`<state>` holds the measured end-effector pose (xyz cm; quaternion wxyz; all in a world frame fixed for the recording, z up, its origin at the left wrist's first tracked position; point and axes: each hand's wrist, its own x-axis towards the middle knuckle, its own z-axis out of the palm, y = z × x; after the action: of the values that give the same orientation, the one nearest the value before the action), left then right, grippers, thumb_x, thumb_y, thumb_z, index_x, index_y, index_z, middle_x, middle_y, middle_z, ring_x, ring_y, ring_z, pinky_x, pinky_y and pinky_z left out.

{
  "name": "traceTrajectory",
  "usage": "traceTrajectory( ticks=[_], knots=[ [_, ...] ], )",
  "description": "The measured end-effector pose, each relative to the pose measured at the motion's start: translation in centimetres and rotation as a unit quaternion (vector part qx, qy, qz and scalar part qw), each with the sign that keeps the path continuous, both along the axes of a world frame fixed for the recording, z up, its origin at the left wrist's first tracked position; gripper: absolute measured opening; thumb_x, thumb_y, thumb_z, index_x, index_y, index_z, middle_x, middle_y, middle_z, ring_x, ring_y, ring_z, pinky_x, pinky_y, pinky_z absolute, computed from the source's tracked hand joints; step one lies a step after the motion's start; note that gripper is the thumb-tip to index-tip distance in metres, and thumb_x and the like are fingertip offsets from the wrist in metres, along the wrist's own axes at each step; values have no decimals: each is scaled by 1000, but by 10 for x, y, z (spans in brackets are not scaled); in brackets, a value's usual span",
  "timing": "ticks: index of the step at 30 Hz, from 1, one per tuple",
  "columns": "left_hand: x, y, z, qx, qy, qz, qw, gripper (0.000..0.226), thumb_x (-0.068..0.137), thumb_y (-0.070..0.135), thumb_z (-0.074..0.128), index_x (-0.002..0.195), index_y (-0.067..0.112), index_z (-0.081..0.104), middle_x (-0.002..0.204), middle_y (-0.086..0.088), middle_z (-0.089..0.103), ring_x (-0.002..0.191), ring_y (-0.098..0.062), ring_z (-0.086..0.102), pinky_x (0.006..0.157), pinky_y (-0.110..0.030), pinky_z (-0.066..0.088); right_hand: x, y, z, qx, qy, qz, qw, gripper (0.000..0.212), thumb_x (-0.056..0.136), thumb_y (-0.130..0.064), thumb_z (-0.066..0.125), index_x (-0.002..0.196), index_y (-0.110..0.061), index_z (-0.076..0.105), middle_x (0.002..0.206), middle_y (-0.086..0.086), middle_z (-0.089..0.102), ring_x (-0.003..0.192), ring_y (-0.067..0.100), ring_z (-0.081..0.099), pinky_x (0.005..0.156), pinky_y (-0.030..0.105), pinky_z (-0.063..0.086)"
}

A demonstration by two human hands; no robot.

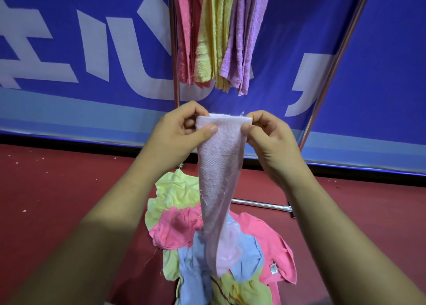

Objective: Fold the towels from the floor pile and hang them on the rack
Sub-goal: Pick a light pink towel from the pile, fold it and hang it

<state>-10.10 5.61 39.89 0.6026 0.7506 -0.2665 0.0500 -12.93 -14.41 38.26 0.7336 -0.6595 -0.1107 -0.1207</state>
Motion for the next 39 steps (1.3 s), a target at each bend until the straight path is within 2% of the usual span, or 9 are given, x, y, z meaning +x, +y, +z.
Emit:
traceTrajectory(
  ticks=[4,6,8,12,15,20,28,33,39],
  knots=[
    [-2,-3,2,-28,-25,9,999,14,79,33,71,86,37,59,75,-4,56,70,-14,51,66,-31,46,0,3,2,112,41,42,992,22,91,-1,66,112,-7,62,70,-3,61,66,11,58,66,26,49],
    [-3,-4,3,-37,-29,9,999,16,83,26,71,89,35,59,76,-3,61,69,-13,54,64,-29,47,-3,2,1,106,72,102,987,34,91,-1,65,124,5,60,95,6,74,88,16,70,79,27,56],
    [-5,-5,2,-40,-24,7,999,18,85,20,70,90,32,59,76,-1,64,68,-12,56,62,-25,47,-6,3,-1,61,87,126,986,35,88,-9,68,120,5,66,111,14,74,103,22,69,94,34,56],
    [-6,-8,-1,-57,9,0,998,23,86,17,70,99,28,55,80,-6,72,73,-14,64,64,-29,50,-5,1,0,70,75,65,993,11,89,-2,68,100,2,68,83,3,74,78,12,69,74,23,54],
    [-8,-10,0,-102,87,-34,990,37,85,6,73,114,14,51,95,-4,74,85,-11,69,72,-22,54,-4,-1,4,58,33,50,997,8,82,-8,75,87,-13,72,87,5,72,89,20,66,87,37,50],
    [-8,-2,-18,144,173,-95,970,32,85,18,76,116,12,69,109,1,76,105,-12,70,90,-30,57,-7,-3,11,59,14,36,998,12,82,-6,74,86,-18,74,85,3,73,86,18,66,84,37,50],
    [-11,-15,-19,-72,174,-63,980,20,76,15,75,96,16,71,91,0,76,85,-14,70,70,-27,56,-2,-8,13,176,104,37,978,12,93,-6,65,81,-5,63,61,1,51,56,9,45,57,19,46],
    [-9,-21,-14,-148,163,13,975,24,81,19,70,105,15,72,101,-11,76,92,-22,69,78,-36,55,-2,-2,0,128,173,146,966,66,74,-41,85,121,-8,53,97,23,40,83,29,38,86,41,34],
    [-12,-26,-11,-76,126,68,987,19,83,26,75,100,17,74,92,-5,77,92,-25,74,80,-45,58,-5,-2,-5,22,156,102,982,27,88,-14,73,114,-4,73,110,14,75,95,25,70,89,42,53]
  ],
)
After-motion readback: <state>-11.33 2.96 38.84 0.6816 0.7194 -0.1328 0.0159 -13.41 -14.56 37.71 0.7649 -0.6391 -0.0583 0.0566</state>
